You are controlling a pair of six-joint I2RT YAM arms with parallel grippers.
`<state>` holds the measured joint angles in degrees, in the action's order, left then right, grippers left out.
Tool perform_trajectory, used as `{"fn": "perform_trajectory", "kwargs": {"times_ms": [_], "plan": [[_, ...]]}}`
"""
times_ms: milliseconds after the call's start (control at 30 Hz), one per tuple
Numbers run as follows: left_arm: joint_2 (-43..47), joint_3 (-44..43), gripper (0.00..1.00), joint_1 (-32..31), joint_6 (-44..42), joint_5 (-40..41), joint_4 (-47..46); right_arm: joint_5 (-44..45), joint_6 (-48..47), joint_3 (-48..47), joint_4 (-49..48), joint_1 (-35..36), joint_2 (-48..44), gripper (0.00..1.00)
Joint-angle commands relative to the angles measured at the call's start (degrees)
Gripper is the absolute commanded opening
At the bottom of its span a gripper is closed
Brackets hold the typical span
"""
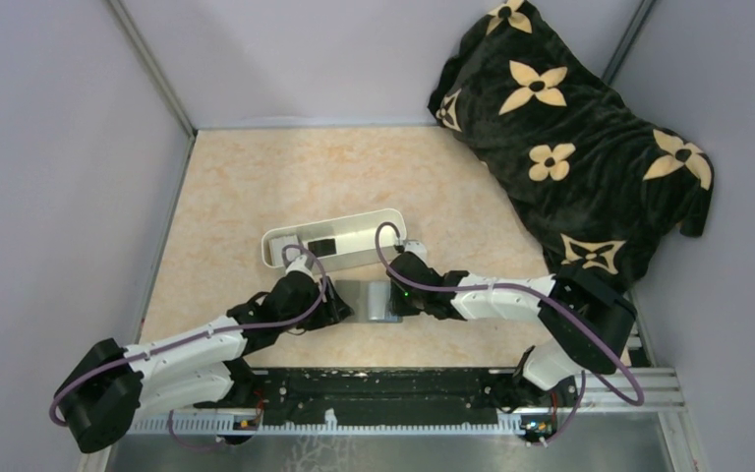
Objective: Take the credit cards out of the card holder
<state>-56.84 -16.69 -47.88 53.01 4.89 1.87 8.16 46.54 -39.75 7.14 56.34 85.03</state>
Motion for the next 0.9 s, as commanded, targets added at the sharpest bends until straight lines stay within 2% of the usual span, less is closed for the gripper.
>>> {"fn": "perform_trajectory", "kwargs": {"times_ms": [0,133,367,867], "plan": [[1.28,1.27,0.68,-0.11,-0.19,2.21,2.19,-0.25,-0.12,-0.32,-1.15,-0.35,0.92,0.1],[0.05,1.81,0.68,-0.11,-0.3,1.38,0.78,-0.42,-0.52,-0.99,-1.17,-0.28,0.97,0.0],[-1.92,2.95,0.68,-0.11,0.04,-0.16,-2.56,-2.25,-0.67,-1.85,-2.51,-0.22,1.93,0.0],[0.23,4.29,0.67,-0.11,-0.09,-0.51,-2.73,-3.23,-2.04,-7.41,-1.8,0.09,5.68,0.0]]}}
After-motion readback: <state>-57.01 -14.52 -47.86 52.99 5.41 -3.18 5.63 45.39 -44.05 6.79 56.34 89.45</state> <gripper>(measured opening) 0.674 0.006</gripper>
